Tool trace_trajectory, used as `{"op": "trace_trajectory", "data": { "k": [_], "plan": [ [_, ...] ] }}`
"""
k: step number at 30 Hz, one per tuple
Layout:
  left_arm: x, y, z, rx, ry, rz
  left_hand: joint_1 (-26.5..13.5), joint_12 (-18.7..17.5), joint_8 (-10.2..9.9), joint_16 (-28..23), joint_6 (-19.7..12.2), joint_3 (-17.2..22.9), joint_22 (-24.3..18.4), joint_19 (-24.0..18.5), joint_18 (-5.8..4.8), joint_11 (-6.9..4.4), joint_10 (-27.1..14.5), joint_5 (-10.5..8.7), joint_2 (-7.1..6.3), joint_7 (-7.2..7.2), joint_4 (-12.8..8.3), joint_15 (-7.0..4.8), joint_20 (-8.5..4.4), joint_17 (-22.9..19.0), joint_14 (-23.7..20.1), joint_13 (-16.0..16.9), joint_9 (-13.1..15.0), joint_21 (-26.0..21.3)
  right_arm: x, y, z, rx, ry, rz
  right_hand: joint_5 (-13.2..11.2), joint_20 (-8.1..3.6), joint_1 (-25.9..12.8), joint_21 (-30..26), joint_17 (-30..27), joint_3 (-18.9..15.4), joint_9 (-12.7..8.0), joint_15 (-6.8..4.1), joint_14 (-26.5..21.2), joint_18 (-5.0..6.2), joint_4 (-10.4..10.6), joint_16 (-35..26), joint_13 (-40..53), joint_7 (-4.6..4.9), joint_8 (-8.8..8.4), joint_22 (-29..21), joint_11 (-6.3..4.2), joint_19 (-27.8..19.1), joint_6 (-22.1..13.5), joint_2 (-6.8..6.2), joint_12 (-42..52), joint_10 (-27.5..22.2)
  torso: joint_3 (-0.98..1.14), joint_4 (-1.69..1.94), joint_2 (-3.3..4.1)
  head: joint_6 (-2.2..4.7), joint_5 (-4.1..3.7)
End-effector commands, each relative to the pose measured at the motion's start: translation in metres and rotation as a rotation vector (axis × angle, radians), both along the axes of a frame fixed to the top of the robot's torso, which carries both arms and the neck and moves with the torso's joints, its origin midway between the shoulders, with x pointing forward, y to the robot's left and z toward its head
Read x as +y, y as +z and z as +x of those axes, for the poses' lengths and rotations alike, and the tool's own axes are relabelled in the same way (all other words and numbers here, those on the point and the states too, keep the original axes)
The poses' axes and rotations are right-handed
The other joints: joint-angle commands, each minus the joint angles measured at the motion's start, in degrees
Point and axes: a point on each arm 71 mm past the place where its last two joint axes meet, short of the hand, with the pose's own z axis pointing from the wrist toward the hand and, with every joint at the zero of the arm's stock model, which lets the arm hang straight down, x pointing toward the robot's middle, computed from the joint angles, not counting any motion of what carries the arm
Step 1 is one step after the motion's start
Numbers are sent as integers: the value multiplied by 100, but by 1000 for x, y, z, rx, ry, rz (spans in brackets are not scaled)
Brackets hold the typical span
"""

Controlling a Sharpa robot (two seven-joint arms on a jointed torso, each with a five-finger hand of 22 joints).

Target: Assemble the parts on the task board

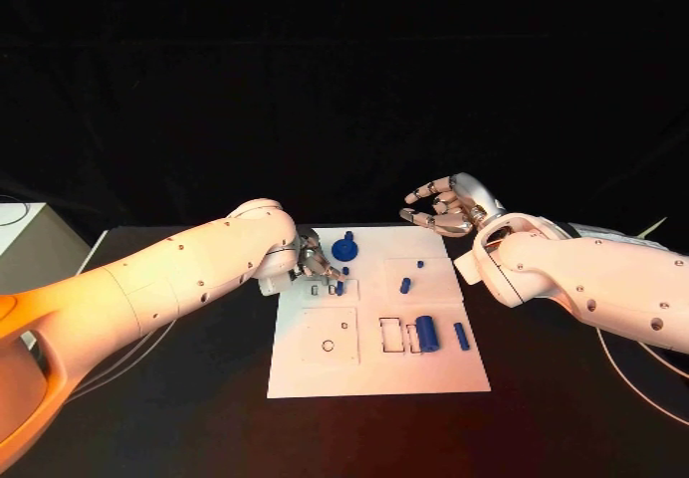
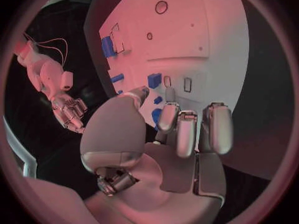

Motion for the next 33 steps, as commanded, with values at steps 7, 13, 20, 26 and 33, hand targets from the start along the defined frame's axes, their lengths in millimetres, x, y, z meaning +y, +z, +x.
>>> {"op": "trace_trajectory", "data": {
  "k": [7, 13, 20, 26, 33],
  "plan": [
    [-8, -1, -1, 18, -40, -22, 26, -27, 42, 19, -5, -7, -15, 4, -106, -9, -47, 21, 47, -38, 1, -42, -15, 1508, 595, -25, 17, 10, 4, 0, 0, 3, 19, -17, 11, 2, -4, -15, 1488, 26, -1, -1, 592, -71, 6, 29, 1507, 8, 1, 1477, -1, 581, -49, -64, 12, 594, 0, 1, 1, -25, -23],
    [-9, -1, -1, 20, -44, -24, 34, -47, 60, 19, -7, -7, -22, -2, -104, -12, -72, 16, 43, -42, -1, -44, -18, 1508, 595, -59, 39, 7, 4, -1, 0, 3, 19, -24, 21, 3, -12, -11, 1488, 29, -2, 1, 592, -72, 10, 29, 1507, 10, 1, 1480, 1, 583, -54, -58, 12, 594, 3, 19, -1, -37, -24],
    [-13, -3, -4, 34, -65, -28, 141, -69, 122, 19, -48, 41, -24, -10, -103, -26, -95, 20, 43, -57, -8, -57, -29, 1508, 595, -85, 133, 6, 5, -1, 0, 4, 22, -29, 23, 4, -14, -16, 1482, 30, -2, 2, 590, -71, 11, 27, 1507, 10, 1, 1476, 1, 581, -56, -56, 12, 594, 4, -2, 7, -11, -6],
    [-15, -5, -6, 42, -72, -28, 253, -112, 159, 19, -94, 131, -36, -22, -101, -32, -142, 27, 54, -62, -9, -63, -37, 1508, 595, -150, 211, 1, 5, -1, 0, 0, 20, -38, 25, 4, -15, -17, 1479, 32, -2, 2, 590, -71, 11, 26, 1507, 10, 2, 1476, 2, 580, -56, -53, 12, 594, -1, 3, 9, 5, -30],
    [-13, -6, -6, 41, -66, -23, 311, -135, 202, 19, -92, 195, -49, -32, -98, -41, -166, 27, 56, -74, -12, -70, -42, 1508, 595, -182, 271, -3, 5, -1, 0, -8, 21, -51, 25, 4, -15, -17, 1479, 32, -2, 2, 590, -71, 11, 26, 1507, 10, 2, 1476, 2, 580, -56, -53, 12, 594, 3, 5, 10, 7, -37]
  ]
}}
